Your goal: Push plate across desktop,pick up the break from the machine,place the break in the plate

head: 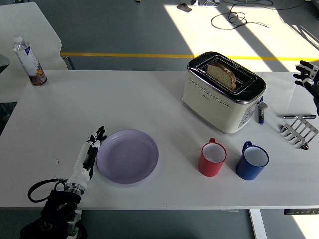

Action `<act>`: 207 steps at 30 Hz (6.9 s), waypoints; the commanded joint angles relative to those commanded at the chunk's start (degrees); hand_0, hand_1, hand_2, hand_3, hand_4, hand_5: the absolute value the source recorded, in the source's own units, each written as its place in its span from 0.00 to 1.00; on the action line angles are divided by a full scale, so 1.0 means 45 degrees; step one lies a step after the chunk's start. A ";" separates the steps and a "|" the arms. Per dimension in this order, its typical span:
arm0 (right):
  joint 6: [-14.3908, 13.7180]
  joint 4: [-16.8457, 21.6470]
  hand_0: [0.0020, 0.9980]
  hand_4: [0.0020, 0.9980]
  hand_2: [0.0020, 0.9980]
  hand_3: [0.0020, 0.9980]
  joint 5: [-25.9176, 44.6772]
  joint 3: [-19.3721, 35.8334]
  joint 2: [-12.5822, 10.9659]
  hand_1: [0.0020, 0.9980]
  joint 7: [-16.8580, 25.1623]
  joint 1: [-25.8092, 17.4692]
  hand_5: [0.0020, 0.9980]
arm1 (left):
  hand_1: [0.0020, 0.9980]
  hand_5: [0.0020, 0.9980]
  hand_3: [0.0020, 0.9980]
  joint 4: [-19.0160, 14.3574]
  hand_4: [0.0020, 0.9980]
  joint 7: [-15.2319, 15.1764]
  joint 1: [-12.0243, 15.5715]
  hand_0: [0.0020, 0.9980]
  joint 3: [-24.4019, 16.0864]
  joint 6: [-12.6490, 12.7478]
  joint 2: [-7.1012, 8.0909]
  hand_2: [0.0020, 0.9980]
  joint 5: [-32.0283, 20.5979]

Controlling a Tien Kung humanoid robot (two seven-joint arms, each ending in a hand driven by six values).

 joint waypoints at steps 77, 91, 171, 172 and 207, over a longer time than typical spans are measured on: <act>0.0127 -0.0916 0.82 0.72 0.79 0.84 -0.9134 -0.4792 0.0351 0.78 -0.3566 0.5529 0.19 | 0.82 0.98 0.81 -0.6225 0.53 0.5027 0.2167 0.80 -0.7983 -0.1545 -0.0005 0.88 0.3506; 0.0497 -0.2604 0.78 0.75 0.68 0.79 -1.0496 -0.6268 0.2183 0.72 -0.4584 0.7153 0.25 | 0.82 0.98 0.81 -0.6420 0.52 0.5050 0.2405 0.80 -0.8224 -0.1571 0.0119 0.88 0.3524; 0.0588 -0.5723 0.33 0.37 0.38 0.45 -1.4437 -0.6580 0.4024 0.34 -0.6584 0.9394 0.00 | 0.80 1.00 0.81 -0.5704 0.54 0.4502 0.2270 0.78 -0.7629 -0.1225 0.0001 0.86 0.3121; 0.0609 -0.5606 0.31 0.32 0.36 0.43 -1.4485 -0.6550 0.3979 0.32 -0.6604 0.9409 0.00 | 0.80 1.00 0.80 -0.5704 0.53 0.4503 0.2269 0.79 -0.7632 -0.1225 -0.0001 0.86 0.3123; 0.3472 0.2388 0.23 0.36 0.32 0.40 -0.5783 -1.2204 0.1172 0.24 -0.6629 0.8584 0.00 | 0.80 0.95 0.79 -0.5724 0.49 0.4432 0.2287 0.78 -0.7963 -0.1229 -0.0014 0.86 0.3102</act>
